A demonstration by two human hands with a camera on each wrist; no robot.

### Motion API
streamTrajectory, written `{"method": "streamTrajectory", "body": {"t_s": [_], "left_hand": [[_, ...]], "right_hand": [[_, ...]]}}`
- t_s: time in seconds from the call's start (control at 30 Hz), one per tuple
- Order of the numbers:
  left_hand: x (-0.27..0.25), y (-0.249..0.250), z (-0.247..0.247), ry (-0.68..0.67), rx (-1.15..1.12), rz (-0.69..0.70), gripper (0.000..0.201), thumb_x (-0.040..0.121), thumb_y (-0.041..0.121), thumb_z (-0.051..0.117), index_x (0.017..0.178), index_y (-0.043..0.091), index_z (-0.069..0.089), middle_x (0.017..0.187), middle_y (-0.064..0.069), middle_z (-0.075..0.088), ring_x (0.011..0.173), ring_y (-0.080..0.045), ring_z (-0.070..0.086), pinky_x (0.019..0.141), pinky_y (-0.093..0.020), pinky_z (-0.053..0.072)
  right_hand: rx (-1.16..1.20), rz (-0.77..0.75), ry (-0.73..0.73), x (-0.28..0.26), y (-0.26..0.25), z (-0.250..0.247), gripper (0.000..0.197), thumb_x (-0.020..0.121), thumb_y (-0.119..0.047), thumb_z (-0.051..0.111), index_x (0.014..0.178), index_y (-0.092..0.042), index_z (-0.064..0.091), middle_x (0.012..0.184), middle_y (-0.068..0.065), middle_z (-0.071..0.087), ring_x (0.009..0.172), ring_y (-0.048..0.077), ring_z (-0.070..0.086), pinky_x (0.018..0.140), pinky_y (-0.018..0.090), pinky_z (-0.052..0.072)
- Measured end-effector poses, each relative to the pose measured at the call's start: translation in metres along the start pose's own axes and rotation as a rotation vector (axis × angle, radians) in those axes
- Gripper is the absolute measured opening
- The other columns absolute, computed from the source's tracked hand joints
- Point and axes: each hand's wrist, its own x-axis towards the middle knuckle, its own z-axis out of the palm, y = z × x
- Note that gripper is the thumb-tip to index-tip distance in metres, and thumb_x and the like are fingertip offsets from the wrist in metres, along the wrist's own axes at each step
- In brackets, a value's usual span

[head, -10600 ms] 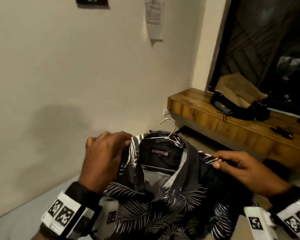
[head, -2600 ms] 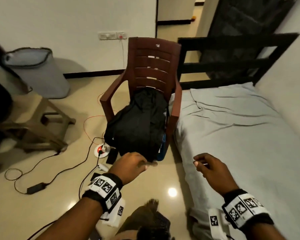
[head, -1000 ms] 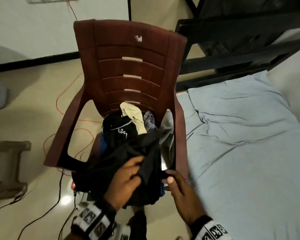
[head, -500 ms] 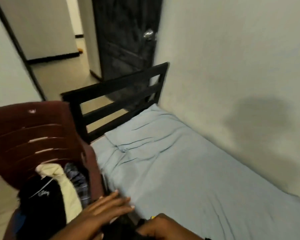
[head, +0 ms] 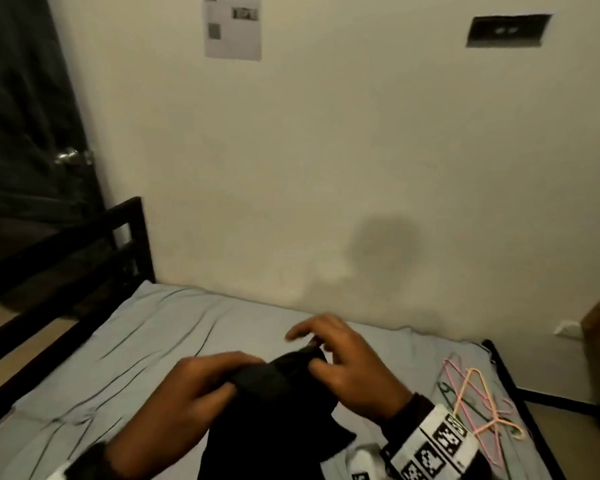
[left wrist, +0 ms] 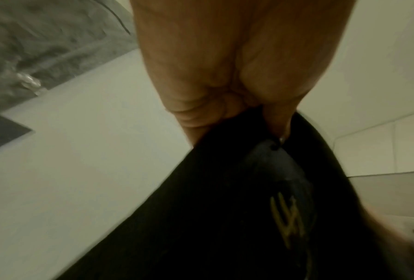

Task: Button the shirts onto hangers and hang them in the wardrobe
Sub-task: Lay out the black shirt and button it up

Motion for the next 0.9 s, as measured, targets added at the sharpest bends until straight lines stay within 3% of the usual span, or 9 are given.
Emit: {"method": "streamTrajectory", "body": {"t_s": [0.1, 0.2, 0.3, 0.43, 0.5, 0.57, 0.7, 0.77, 0.9], "left_hand": [[0.042, 0.035, 0.013, 0.015, 0.104, 0.094, 0.025, 0.084, 0.035, 0.058, 0.102, 0.037, 0.075, 0.097, 0.019, 0.076, 0.096, 0.000, 0.070, 0.088, -0.036, 0.056], [0.075, 0.056, 0.023, 0.052, 0.179, 0.119, 0.044, 0.072, 0.054, 0.047, 0.109, 0.042, 0.068, 0.098, 0.014, 0.075, 0.094, -0.003, 0.069, 0.086, -0.037, 0.056], [0.099, 0.077, 0.024, 0.085, 0.253, 0.212, 0.031, 0.080, 0.042, 0.052, 0.105, 0.036, 0.070, 0.098, 0.011, 0.075, 0.093, -0.010, 0.069, 0.083, -0.034, 0.054], [0.122, 0.081, 0.010, 0.084, 0.328, 0.296, 0.020, 0.088, 0.028, 0.057, 0.101, 0.030, 0.072, 0.098, 0.007, 0.073, 0.094, -0.016, 0.067, 0.078, -0.035, 0.052], [0.130, 0.075, 0.001, 0.070, 0.370, 0.330, 0.016, 0.093, 0.022, 0.060, 0.101, 0.030, 0.071, 0.094, 0.010, 0.071, 0.090, -0.014, 0.066, 0.073, -0.033, 0.047], [0.134, 0.061, -0.005, 0.030, 0.404, 0.343, 0.009, 0.094, 0.031, 0.066, 0.101, 0.029, 0.071, 0.090, 0.010, 0.070, 0.085, -0.010, 0.064, 0.069, -0.030, 0.044], [0.133, -0.011, -0.002, -0.343, 0.193, 0.201, 0.030, 0.090, 0.036, 0.076, 0.083, 0.008, 0.068, 0.069, 0.006, 0.062, 0.064, -0.005, 0.055, 0.059, -0.027, 0.041], [0.130, -0.065, 0.003, -0.362, 0.168, 0.105, 0.037, 0.085, 0.037, 0.075, 0.074, 0.004, 0.063, 0.063, 0.009, 0.053, 0.059, -0.005, 0.049, 0.057, -0.028, 0.038], [0.124, -0.144, -0.002, -0.278, 0.251, -0.041, 0.028, 0.084, 0.039, 0.068, 0.069, 0.016, 0.061, 0.059, 0.009, 0.055, 0.055, -0.005, 0.050, 0.061, -0.029, 0.039]], "right_hand": [[-0.071, 0.002, 0.495, -0.016, -0.004, -0.013, 0.023, 0.080, -0.022, 0.056, 0.100, -0.032, 0.059, 0.099, -0.013, 0.058, 0.086, 0.012, 0.060, 0.074, 0.032, 0.051], [-0.071, -0.038, 0.480, -0.027, -0.014, -0.003, 0.023, 0.088, -0.048, 0.063, 0.097, -0.029, 0.054, 0.093, -0.010, 0.060, 0.084, 0.012, 0.062, 0.070, 0.034, 0.052], [-0.237, 0.044, 0.487, -0.027, 0.000, 0.003, 0.029, 0.086, -0.055, 0.061, 0.096, -0.030, 0.051, 0.089, -0.011, 0.061, 0.082, 0.011, 0.061, 0.069, 0.037, 0.051], [-0.219, 0.045, 0.629, -0.023, 0.008, -0.010, 0.010, 0.094, -0.022, 0.060, 0.087, -0.023, 0.054, 0.067, -0.008, 0.054, 0.063, 0.008, 0.051, 0.056, 0.032, 0.037], [-0.193, 0.044, 0.705, -0.019, 0.005, -0.025, 0.004, 0.091, -0.019, 0.063, 0.087, -0.019, 0.062, 0.069, -0.008, 0.061, 0.067, 0.007, 0.057, 0.060, 0.035, 0.045], [-0.153, 0.035, 0.793, -0.011, 0.001, -0.045, 0.006, 0.085, -0.020, 0.063, 0.084, -0.022, 0.068, 0.075, -0.010, 0.068, 0.076, 0.008, 0.065, 0.070, 0.034, 0.052], [-0.217, -0.045, 0.765, 0.009, -0.017, -0.086, 0.017, 0.078, -0.028, 0.060, 0.089, -0.028, 0.074, 0.082, -0.013, 0.072, 0.083, 0.007, 0.069, 0.083, 0.034, 0.056], [-0.282, -0.054, 0.730, 0.015, -0.022, -0.099, 0.019, 0.079, -0.026, 0.062, 0.090, -0.024, 0.077, 0.083, -0.009, 0.074, 0.084, 0.009, 0.071, 0.083, 0.038, 0.056], [-0.341, 0.064, 0.695, 0.008, -0.011, -0.115, 0.014, 0.079, -0.028, 0.071, 0.088, -0.022, 0.078, 0.081, -0.007, 0.074, 0.081, 0.011, 0.071, 0.081, 0.039, 0.058]]}}
